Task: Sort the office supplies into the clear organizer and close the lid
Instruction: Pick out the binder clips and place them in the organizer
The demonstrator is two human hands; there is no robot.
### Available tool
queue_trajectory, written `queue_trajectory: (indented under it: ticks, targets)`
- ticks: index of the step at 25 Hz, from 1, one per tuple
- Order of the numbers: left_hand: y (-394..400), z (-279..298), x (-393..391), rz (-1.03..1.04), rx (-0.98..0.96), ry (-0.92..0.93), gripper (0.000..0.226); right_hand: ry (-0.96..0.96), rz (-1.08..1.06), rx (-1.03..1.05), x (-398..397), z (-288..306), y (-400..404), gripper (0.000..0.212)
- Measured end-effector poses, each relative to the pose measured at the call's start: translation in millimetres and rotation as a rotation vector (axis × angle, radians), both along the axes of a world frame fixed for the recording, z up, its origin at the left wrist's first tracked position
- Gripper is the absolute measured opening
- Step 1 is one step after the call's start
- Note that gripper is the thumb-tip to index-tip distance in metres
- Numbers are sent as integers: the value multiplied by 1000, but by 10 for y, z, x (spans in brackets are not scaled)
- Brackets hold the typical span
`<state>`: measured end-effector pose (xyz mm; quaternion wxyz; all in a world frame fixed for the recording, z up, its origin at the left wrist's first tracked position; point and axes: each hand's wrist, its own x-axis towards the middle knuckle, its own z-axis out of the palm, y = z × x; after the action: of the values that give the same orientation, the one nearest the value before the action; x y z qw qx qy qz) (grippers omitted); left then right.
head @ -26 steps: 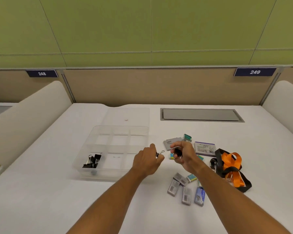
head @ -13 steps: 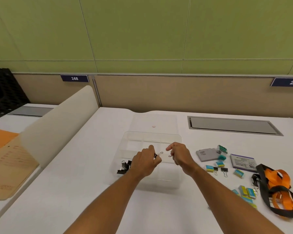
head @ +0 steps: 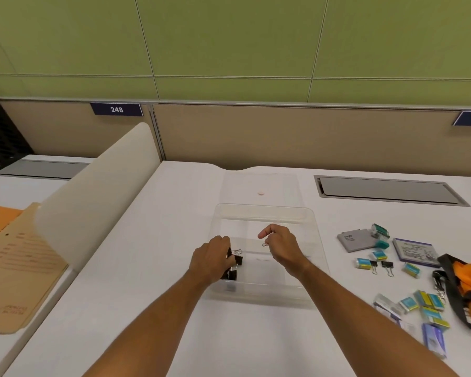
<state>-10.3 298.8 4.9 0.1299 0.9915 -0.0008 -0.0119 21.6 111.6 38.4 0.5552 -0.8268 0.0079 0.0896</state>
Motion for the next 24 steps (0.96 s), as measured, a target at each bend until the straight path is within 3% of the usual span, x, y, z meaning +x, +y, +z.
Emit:
queue_trajectory:
  ticks: [5,11,15,20,24]
  targets:
    - [73,-59,70,-129,-37,19,40,41,36,-16,1,1,171,30]
    - [184,-40,-5,-97,-79,-189,39,181,249,-17,20,52,390,29]
    - [333,20,-9,-16,-141,-205,33,154,345,-68,11,37,562,29]
    - [425,31,-54,-14,-142,-207,33,-3,457,-347,1,-63,706,22]
    - [434,33,-90,-27,-155,-221,38,24,431,-339,-18,-77,702,28]
